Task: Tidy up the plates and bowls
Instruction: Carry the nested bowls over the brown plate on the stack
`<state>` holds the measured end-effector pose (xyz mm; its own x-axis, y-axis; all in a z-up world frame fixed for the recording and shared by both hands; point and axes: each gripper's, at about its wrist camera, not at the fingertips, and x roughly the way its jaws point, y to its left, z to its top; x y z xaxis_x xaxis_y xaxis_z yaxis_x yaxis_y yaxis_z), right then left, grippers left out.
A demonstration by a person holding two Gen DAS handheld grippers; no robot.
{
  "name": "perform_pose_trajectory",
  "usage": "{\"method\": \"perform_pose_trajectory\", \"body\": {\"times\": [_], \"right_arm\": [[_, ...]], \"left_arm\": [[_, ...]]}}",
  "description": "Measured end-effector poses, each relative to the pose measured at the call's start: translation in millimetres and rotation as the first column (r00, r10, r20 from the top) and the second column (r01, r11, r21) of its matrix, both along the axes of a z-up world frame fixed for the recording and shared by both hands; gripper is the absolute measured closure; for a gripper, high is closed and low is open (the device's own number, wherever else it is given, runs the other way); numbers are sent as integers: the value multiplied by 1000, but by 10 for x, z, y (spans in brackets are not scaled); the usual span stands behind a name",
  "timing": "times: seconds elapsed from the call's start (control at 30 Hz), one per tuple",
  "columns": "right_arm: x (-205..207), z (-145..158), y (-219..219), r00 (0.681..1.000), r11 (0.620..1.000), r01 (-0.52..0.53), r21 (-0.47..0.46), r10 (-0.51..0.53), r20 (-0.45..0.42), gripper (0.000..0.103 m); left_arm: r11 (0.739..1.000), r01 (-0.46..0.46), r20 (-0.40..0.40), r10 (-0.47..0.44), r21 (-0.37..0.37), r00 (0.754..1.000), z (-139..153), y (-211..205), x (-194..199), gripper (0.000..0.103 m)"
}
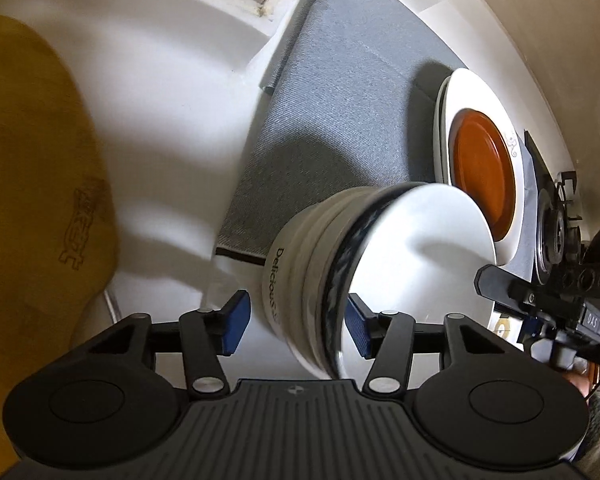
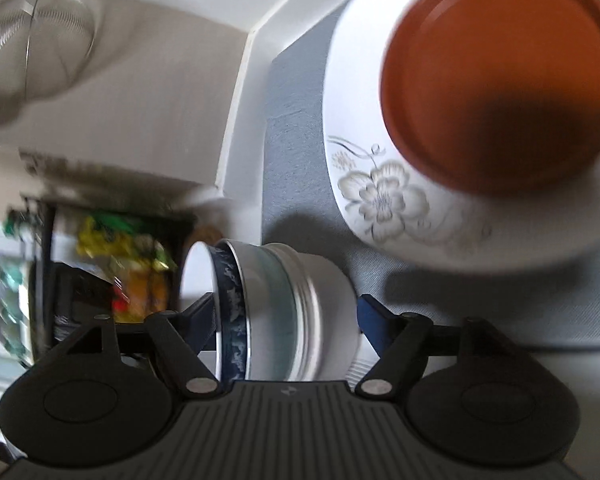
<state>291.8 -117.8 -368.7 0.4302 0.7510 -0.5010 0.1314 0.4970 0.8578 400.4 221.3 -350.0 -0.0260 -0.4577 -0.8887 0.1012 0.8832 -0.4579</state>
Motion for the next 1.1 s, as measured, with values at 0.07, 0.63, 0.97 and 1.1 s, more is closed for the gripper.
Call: {"method": "perform_pose_trajectory", "body": {"times": [0.07, 0.63, 0.97, 1.1], "right_arm": [[-36, -65, 27, 999, 999, 40, 34, -40, -5, 24], [-183, 60, 376, 994, 991, 100, -85, -104, -42, 48], [-302, 157, 321, 992, 986, 119, -119, -122, -21, 52], [-326, 251, 272, 992, 984, 127, -128, -129, -9, 51]], "left_arm": [[1000, 10, 2, -10, -3, 1000, -6, -28, 14, 46], [996, 87, 121, -86, -6, 989, 135, -119, -112, 62], [995, 104, 118, -103, 0, 988, 213, -143, -165, 64], [993, 115, 134, -114, 3, 984, 316, -190, -218, 64]]}}
